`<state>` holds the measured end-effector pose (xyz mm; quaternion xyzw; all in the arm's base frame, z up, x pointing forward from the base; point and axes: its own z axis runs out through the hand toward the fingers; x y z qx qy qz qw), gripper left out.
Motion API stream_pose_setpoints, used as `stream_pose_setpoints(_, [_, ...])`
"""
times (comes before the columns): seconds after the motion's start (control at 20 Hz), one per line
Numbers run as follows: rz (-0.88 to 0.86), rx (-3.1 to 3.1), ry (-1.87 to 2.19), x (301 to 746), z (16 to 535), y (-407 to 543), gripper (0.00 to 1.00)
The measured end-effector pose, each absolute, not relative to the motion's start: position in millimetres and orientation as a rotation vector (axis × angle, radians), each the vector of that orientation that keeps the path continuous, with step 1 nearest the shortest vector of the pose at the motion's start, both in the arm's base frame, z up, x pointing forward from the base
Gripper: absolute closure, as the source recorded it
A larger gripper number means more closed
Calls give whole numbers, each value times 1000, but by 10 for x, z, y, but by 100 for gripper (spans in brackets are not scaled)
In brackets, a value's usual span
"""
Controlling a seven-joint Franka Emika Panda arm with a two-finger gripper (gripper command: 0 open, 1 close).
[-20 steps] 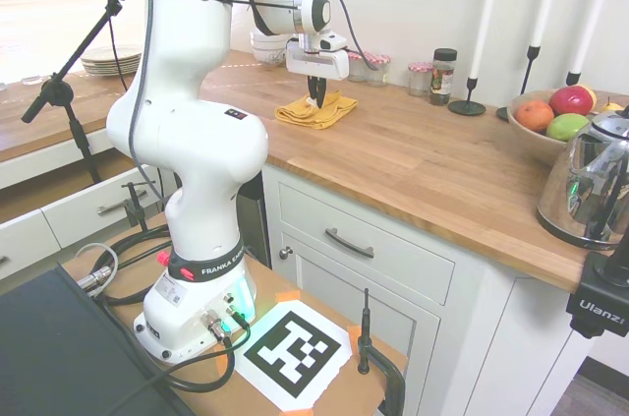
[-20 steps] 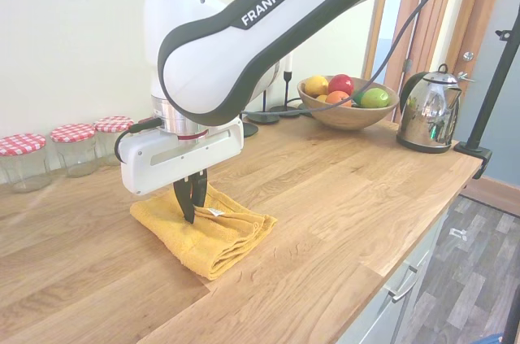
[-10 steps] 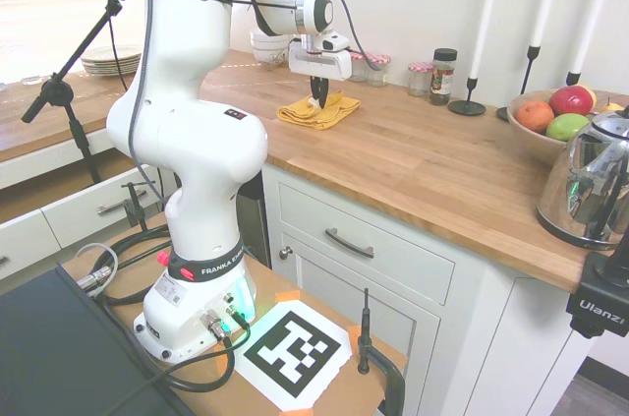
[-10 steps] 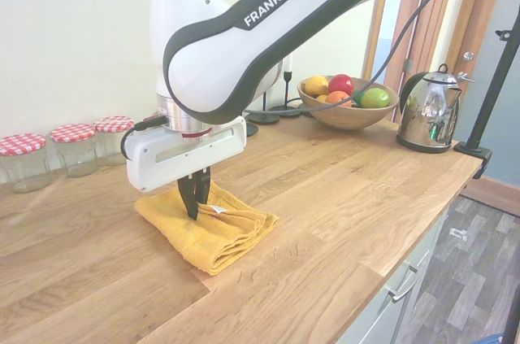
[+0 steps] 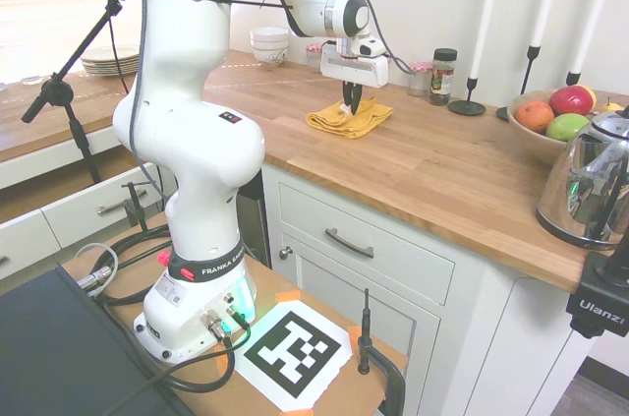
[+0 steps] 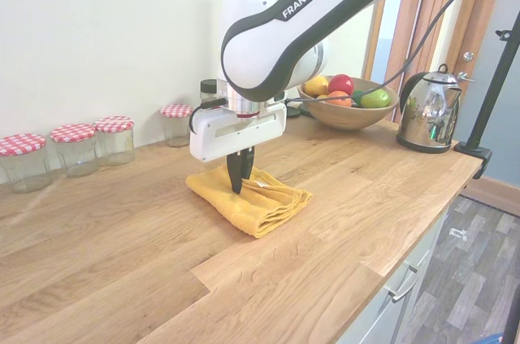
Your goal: Wipe the counter
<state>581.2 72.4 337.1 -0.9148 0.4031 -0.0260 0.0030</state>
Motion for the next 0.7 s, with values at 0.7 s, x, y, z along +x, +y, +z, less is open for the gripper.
stream_pose_setpoints(0.7, [-76,-2804,1304,5641,3358,-1077,100])
